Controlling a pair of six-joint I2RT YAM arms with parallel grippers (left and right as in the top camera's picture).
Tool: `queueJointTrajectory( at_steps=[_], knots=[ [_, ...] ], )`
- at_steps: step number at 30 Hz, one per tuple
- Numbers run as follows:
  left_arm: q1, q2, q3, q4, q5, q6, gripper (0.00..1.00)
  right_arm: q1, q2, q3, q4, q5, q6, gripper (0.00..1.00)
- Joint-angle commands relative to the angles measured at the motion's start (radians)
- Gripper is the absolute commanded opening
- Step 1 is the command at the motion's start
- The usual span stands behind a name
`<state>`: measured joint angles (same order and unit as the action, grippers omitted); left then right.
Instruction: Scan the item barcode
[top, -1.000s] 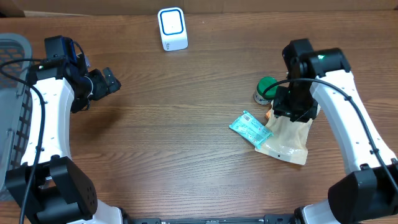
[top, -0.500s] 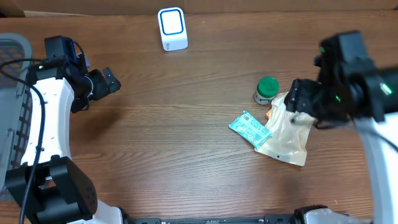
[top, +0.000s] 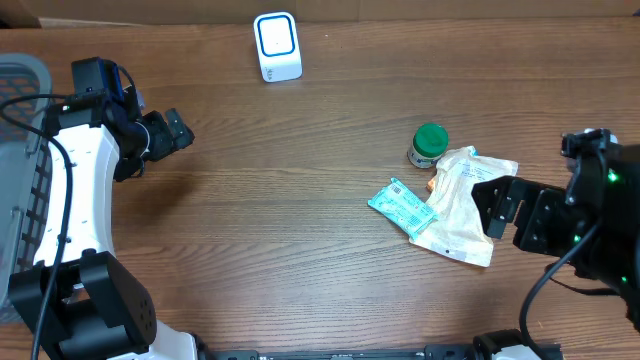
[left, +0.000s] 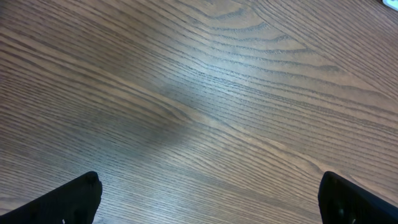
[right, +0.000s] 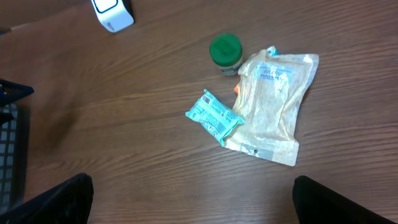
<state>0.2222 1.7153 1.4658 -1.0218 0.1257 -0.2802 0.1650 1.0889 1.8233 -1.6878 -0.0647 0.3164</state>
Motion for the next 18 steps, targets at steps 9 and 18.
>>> queueJointTrajectory(
  at_steps=[9, 18],
  knots=[
    [-0.008, 0.005, 0.003, 0.002, -0.005, 0.011, 0.99, -0.004, -0.137, -0.214, 0.367, 0.008, -0.204, 1.0],
    [-0.009, 0.005, 0.003, 0.002, -0.005, 0.011, 0.99, -0.007, -0.478, -0.801, 0.941, -0.024, -0.28, 1.0]
  ],
)
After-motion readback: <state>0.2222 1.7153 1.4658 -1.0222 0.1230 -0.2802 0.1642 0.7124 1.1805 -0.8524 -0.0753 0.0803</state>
